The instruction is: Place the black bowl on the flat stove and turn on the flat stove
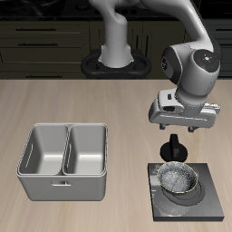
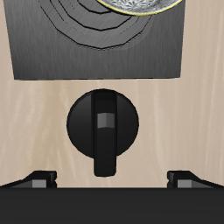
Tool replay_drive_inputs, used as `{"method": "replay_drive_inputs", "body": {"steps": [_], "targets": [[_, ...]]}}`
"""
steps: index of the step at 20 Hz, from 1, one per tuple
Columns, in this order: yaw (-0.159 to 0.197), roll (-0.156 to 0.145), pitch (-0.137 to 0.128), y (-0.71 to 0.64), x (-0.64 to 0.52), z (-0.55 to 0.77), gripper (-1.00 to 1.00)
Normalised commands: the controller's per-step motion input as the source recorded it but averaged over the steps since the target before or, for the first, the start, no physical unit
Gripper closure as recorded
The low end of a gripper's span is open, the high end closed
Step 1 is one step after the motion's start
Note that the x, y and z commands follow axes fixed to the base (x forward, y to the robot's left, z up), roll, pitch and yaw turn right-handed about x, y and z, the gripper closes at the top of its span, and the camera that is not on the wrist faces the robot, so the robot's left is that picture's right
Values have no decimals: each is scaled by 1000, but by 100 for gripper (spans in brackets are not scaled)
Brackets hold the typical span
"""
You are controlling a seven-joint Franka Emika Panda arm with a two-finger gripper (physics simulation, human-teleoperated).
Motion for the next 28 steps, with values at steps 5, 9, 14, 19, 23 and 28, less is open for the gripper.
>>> {"method": "replay_drive_inputs", "body": {"steps": [5, 9, 14, 19, 23, 28], "targets": [[-20, -12, 40, -88, -96, -180, -100], [-6, -20, 33, -130, -77, -177, -100], [-6, -9, 37, -70, -64, -169, -100], [6, 10, 17, 13, -64, -78, -100], [25, 11, 21, 25, -39, -152, -100], [48, 13, 34, 69, -24, -287, -100]]}}
